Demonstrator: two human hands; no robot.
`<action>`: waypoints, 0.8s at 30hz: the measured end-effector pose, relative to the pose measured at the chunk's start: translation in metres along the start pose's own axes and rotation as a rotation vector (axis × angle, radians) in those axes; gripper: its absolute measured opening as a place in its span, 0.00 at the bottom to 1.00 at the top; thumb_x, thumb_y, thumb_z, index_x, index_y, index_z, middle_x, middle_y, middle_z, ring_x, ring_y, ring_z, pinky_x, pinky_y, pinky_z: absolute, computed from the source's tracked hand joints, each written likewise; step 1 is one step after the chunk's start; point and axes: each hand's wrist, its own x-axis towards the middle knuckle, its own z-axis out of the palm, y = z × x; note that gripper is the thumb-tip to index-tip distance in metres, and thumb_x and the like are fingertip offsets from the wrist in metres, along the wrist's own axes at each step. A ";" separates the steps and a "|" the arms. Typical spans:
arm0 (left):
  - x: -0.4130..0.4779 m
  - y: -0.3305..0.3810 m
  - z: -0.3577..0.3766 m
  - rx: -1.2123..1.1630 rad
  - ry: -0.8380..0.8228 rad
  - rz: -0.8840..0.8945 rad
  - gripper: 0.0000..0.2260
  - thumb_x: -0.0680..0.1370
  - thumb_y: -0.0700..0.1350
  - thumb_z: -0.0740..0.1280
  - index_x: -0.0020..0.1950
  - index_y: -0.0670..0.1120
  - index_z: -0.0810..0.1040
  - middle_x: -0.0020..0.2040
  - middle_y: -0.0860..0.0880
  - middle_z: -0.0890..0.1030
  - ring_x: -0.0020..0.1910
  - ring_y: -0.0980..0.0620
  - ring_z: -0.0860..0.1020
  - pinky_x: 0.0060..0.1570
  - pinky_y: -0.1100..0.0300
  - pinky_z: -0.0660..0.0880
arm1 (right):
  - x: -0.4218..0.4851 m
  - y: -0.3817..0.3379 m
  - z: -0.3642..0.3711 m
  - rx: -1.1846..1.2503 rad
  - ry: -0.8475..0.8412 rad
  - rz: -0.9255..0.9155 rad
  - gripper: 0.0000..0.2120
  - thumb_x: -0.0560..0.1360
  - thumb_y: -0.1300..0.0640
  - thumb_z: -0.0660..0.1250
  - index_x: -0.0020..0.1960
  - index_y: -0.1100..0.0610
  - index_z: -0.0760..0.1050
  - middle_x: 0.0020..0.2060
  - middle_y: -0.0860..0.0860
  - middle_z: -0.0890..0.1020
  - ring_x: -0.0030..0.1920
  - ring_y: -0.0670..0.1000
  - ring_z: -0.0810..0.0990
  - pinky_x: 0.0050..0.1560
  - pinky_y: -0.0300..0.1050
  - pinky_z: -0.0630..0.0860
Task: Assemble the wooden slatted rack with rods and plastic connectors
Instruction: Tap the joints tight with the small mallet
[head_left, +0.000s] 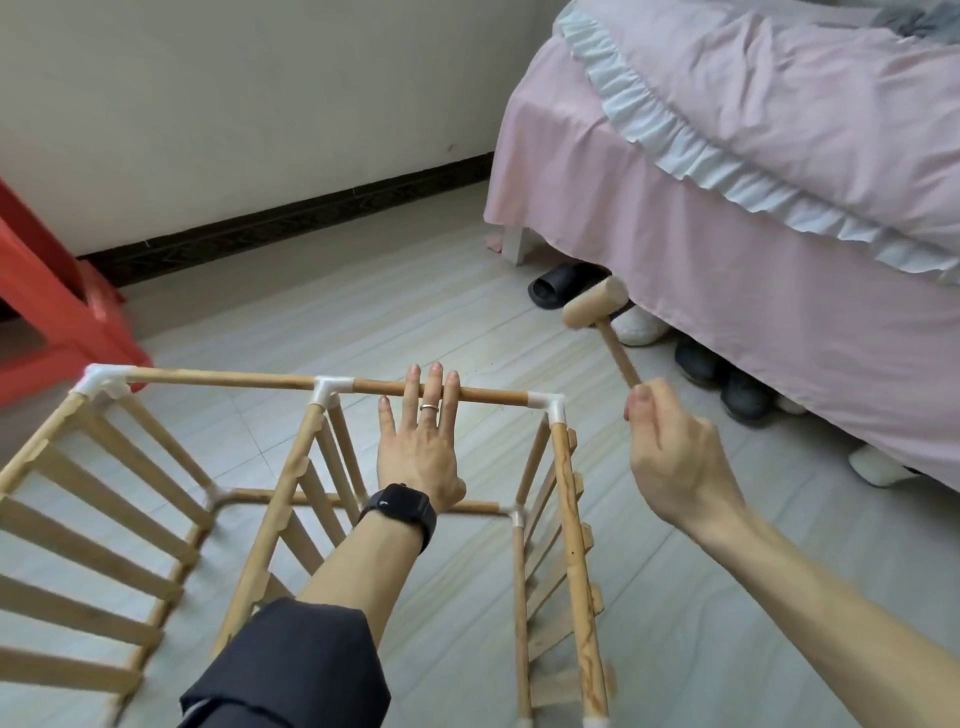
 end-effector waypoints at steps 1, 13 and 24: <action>-0.001 0.000 -0.001 -0.001 -0.004 0.000 0.49 0.74 0.42 0.62 0.76 0.46 0.23 0.78 0.46 0.26 0.77 0.42 0.26 0.77 0.35 0.41 | -0.002 0.003 0.008 -0.103 -0.095 0.030 0.17 0.85 0.45 0.46 0.47 0.52 0.67 0.32 0.52 0.76 0.35 0.53 0.77 0.35 0.48 0.70; 0.002 -0.001 0.002 0.020 0.000 0.002 0.48 0.74 0.42 0.61 0.76 0.46 0.23 0.78 0.46 0.25 0.76 0.42 0.26 0.76 0.33 0.38 | 0.000 0.004 0.025 -0.341 -0.227 0.096 0.18 0.85 0.45 0.42 0.50 0.53 0.67 0.38 0.52 0.76 0.37 0.51 0.74 0.33 0.49 0.65; 0.042 -0.039 -0.017 0.076 -0.057 -0.044 0.49 0.76 0.43 0.63 0.77 0.49 0.23 0.78 0.49 0.26 0.78 0.44 0.29 0.76 0.33 0.43 | -0.042 -0.002 0.031 0.068 -0.126 -0.004 0.18 0.85 0.46 0.49 0.45 0.51 0.71 0.28 0.48 0.75 0.27 0.46 0.72 0.28 0.41 0.66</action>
